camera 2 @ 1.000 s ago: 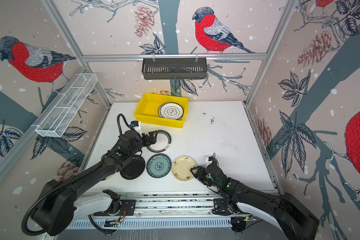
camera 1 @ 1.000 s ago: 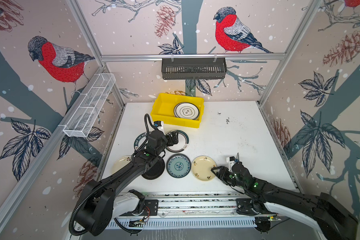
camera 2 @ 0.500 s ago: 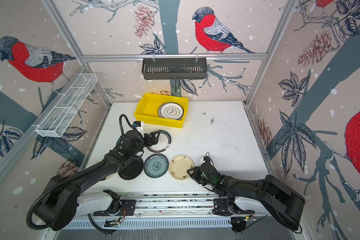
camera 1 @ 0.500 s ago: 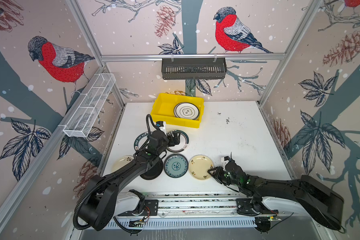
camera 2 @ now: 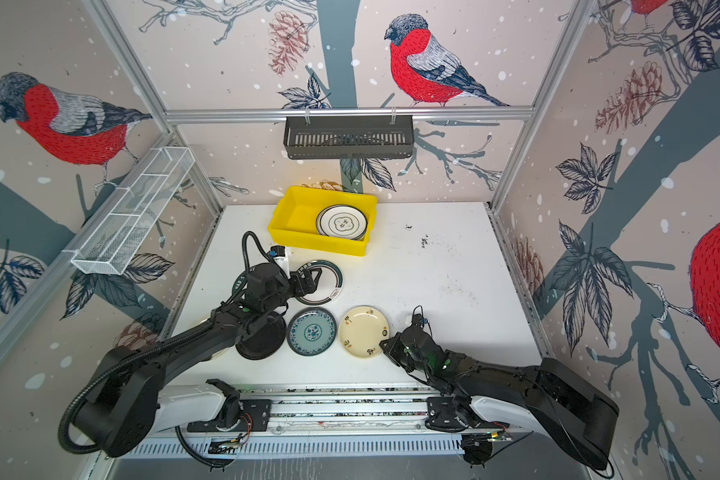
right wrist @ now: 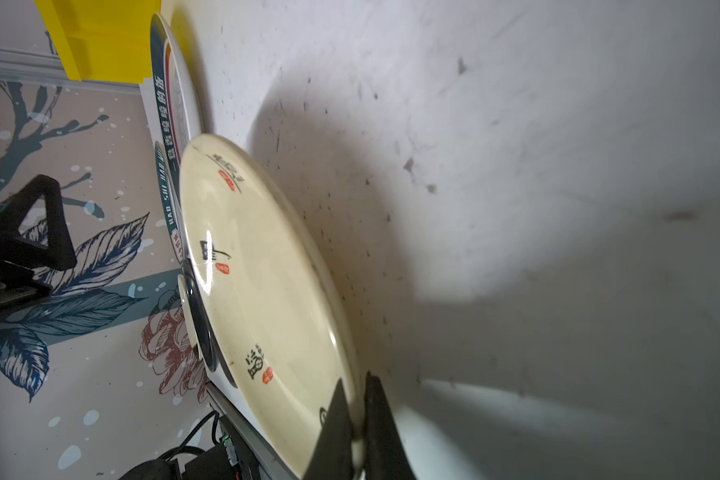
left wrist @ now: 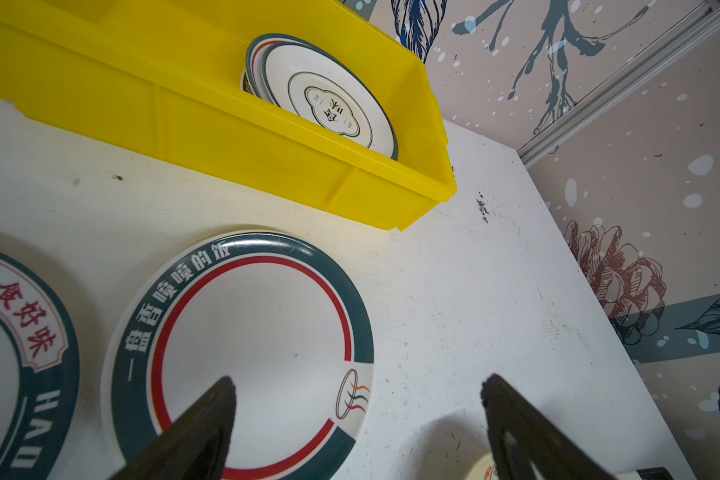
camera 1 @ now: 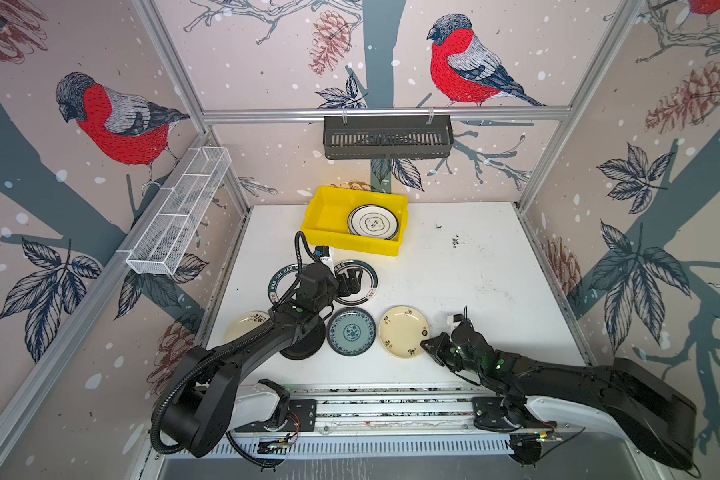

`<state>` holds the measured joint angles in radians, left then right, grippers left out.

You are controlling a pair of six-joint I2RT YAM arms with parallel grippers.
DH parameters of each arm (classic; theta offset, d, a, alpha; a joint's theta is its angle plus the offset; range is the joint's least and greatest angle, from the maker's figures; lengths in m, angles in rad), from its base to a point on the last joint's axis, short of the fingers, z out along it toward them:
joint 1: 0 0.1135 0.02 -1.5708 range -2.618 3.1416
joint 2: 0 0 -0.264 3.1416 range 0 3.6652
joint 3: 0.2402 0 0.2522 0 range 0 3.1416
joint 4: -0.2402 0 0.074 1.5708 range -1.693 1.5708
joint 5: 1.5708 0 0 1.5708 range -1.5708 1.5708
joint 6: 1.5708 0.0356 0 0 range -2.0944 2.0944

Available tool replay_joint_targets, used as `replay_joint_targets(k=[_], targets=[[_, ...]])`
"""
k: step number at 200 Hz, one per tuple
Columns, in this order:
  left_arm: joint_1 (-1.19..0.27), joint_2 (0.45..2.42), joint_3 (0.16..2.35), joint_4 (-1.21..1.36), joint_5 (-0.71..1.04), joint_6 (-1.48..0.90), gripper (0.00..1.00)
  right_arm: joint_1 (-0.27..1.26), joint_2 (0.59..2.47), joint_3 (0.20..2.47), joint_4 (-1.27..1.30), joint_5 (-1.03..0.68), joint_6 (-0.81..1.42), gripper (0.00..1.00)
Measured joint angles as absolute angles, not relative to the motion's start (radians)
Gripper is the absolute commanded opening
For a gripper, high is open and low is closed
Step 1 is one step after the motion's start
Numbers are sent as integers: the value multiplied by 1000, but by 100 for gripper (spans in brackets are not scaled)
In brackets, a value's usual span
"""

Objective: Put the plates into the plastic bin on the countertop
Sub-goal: 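Close right gripper on the cream plate's rim and tilt it upright, then grasp the upright cream plate with left gripper while right gripper releases it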

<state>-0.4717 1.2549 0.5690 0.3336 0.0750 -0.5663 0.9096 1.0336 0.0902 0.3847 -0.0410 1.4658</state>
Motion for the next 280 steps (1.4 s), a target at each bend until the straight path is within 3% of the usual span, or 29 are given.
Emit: replay_joint_targets(k=[107,156,215,249,280], targets=[[-472,1275,532,445,183,-621,86,879,830,183,259,151,1531,2],[-477,1304,528,535,268,-657,79,738,891,300,247,117,1439,1],[-508,1382,528,664,373,-709,73,698,1040,438,211,6,1321,2],[-523,1437,545,690,399,-733,59,692,1063,447,211,-28,1281,2],[-538,1471,577,698,401,-737,54,691,1071,474,207,-38,1248,1]])
